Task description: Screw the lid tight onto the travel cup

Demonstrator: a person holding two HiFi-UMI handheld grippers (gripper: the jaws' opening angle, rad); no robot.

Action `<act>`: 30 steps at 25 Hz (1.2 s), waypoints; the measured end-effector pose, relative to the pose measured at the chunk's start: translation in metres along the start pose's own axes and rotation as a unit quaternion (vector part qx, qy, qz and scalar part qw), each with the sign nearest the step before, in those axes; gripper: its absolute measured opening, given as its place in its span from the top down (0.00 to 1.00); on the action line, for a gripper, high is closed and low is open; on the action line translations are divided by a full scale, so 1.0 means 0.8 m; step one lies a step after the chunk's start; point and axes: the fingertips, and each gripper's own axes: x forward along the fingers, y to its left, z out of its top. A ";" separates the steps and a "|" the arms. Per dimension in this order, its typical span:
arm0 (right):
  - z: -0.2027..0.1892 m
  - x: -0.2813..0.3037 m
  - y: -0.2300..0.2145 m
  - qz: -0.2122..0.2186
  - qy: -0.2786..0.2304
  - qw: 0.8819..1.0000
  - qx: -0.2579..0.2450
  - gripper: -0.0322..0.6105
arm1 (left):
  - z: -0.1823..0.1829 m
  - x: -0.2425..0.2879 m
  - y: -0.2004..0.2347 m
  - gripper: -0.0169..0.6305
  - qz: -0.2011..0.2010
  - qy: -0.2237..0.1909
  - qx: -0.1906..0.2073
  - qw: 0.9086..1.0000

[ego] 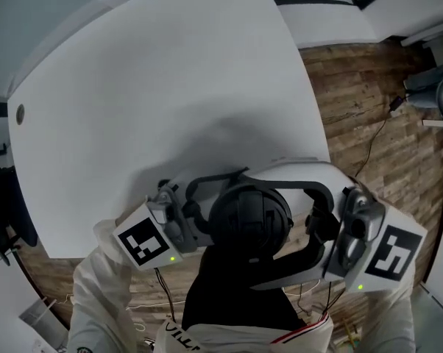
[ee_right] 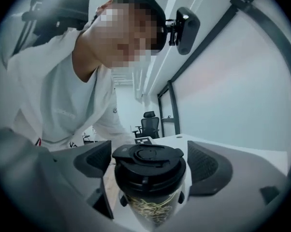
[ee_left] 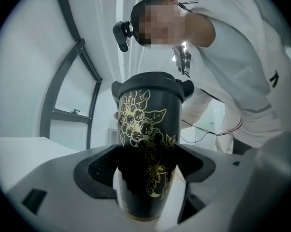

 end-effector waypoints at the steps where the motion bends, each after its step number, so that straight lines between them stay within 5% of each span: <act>1: -0.002 0.005 0.000 0.014 0.009 1.000 -0.005 0.24 | 0.000 0.000 -0.002 0.38 -0.013 0.000 0.000 1.000; 5: -0.007 0.016 0.004 0.045 0.011 0.999 -0.006 0.23 | 0.001 0.000 -0.004 0.38 -0.044 0.002 -0.005 0.999; 9: -0.007 0.017 0.002 0.033 0.005 0.999 -0.014 0.24 | 0.001 0.001 -0.003 0.38 -0.038 0.004 -0.005 0.999; 12: -0.003 0.019 -0.008 -0.014 -0.013 1.000 -0.014 0.24 | 0.001 -0.001 0.003 0.38 -0.005 -0.001 -0.014 1.000; 15: 0.002 0.018 -0.024 -0.104 -0.044 0.994 -0.007 0.24 | 0.002 -0.003 0.012 0.38 0.047 -0.011 -0.017 0.999; 20: 0.004 0.004 -0.036 -0.295 -0.078 0.952 -0.004 0.24 | -0.001 -0.001 0.015 0.38 0.157 -0.017 -0.021 0.987; 26: 0.001 -0.023 -0.039 -0.489 -0.088 0.868 0.008 0.23 | -0.001 0.009 0.013 0.38 0.283 -0.020 -0.024 0.959; 30: 0.000 -0.022 -0.038 -0.491 -0.096 0.866 0.006 0.24 | -0.002 0.008 0.013 0.38 0.287 -0.016 -0.023 0.958</act>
